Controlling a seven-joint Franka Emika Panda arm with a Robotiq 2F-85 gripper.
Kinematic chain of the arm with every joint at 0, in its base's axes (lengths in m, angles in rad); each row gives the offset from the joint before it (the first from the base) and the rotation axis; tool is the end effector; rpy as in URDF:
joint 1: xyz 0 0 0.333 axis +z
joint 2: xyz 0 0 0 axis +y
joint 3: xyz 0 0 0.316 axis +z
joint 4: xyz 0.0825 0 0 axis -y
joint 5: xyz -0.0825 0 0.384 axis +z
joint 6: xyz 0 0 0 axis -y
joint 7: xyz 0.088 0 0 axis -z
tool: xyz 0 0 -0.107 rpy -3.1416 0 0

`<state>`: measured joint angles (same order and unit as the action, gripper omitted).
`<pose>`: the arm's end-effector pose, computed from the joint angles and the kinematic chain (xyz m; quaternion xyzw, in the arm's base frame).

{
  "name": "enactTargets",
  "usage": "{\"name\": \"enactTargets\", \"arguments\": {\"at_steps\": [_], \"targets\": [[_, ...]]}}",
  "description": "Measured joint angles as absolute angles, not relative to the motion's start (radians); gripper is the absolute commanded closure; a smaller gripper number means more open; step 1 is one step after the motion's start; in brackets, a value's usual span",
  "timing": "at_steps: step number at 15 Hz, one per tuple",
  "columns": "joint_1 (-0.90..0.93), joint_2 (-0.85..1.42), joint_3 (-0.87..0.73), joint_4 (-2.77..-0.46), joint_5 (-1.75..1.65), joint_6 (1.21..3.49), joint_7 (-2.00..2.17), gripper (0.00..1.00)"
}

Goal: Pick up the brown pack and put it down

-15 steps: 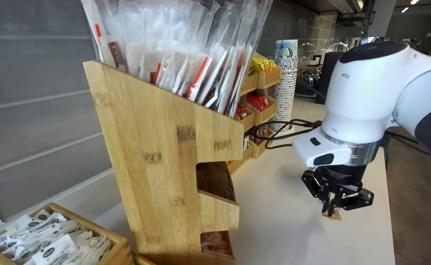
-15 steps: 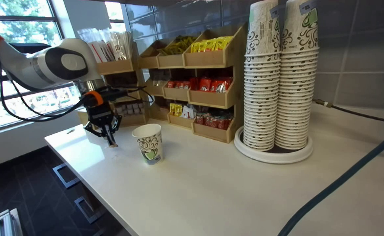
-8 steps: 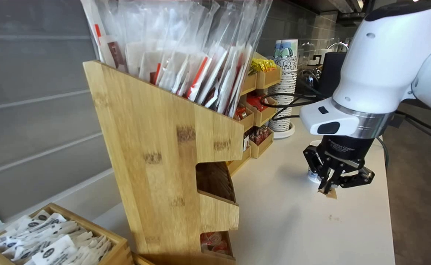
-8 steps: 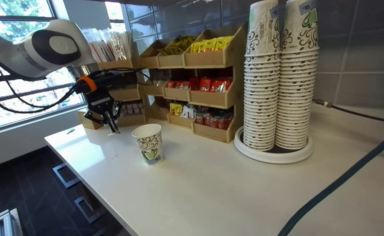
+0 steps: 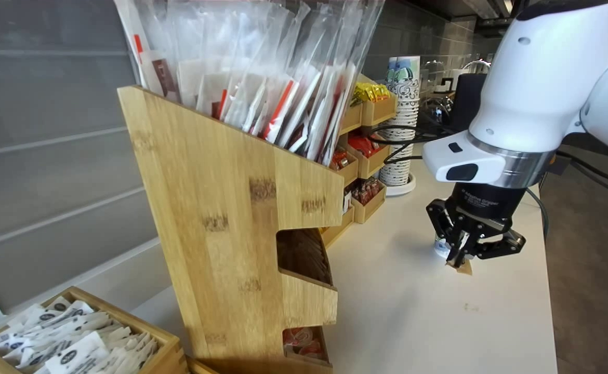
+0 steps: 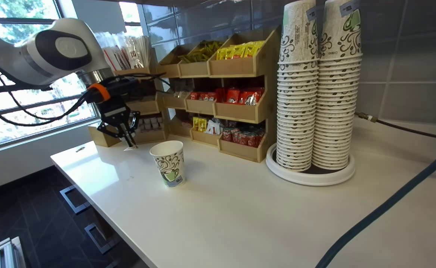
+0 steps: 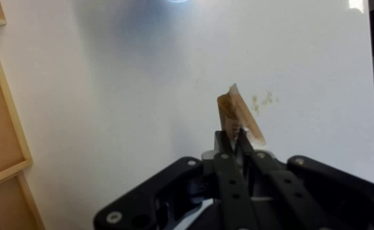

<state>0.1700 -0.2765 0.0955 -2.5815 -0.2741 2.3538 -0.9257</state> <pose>0.4132 0.1076 0.3609 0.7669 0.6315 -0.0154 0.1132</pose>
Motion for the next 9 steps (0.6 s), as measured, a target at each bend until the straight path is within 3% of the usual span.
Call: {"name": "enactTargets", "arguments": {"at_steps": [9], "targets": [[0.146,-0.408,0.031,-2.574,-0.274,2.371,-0.926,0.98]]}}
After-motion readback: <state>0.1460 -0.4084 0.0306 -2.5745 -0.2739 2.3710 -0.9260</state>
